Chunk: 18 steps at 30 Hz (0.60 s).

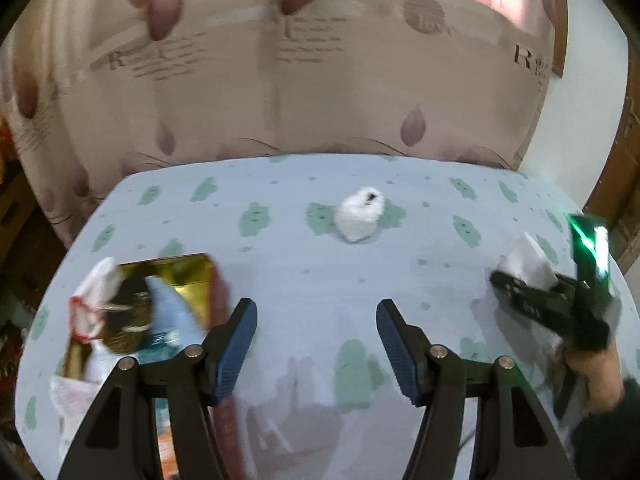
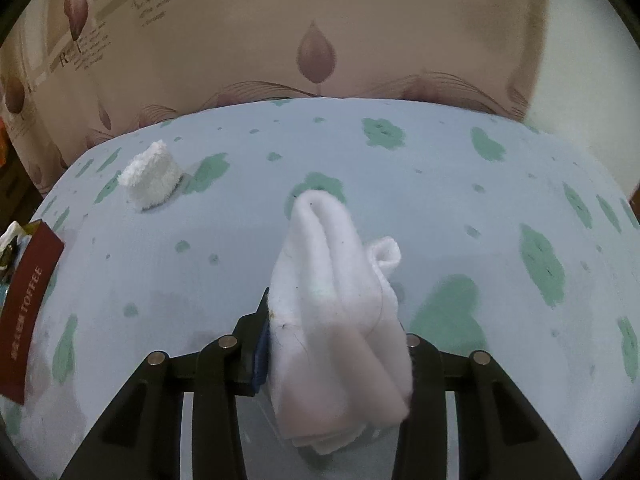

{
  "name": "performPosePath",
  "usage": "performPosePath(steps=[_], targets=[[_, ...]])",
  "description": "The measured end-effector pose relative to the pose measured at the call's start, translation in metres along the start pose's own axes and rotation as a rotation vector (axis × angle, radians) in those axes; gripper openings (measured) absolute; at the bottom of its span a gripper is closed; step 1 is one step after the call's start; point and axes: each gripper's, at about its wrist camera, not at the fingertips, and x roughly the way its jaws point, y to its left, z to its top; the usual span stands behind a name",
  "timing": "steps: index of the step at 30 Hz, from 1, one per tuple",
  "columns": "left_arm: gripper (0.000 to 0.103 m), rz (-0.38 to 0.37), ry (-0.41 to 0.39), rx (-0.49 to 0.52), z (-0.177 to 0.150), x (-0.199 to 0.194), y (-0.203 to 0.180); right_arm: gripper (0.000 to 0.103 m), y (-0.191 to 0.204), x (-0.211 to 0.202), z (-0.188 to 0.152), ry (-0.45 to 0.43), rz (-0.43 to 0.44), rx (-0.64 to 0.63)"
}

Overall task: Organize soft objects
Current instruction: 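Grasp the fluffy white puff with the left tool while the right tool holds the towel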

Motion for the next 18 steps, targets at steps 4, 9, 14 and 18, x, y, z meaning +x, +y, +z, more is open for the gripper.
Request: performPosePath(steps=[4, 9, 14, 18], targets=[[0.064, -0.017, 0.01, -0.006, 0.012, 0.029, -0.02, 0.036, -0.014, -0.012, -0.016, 0.004, -0.002, 0.024], [0.064, -0.042, 0.012, -0.017, 0.025, 0.06, -0.034, 0.039, -0.006, -0.011, -0.017, 0.013, -0.047, -0.021], [0.064, -0.091, 0.037, 0.028, 0.037, 0.097, -0.055, 0.04, -0.004, -0.011, -0.018, 0.016, -0.064, -0.041], [0.064, -0.093, 0.063, -0.002, 0.048, 0.124, -0.059, 0.042, -0.006, -0.012, -0.017, 0.016, -0.048, -0.032]])
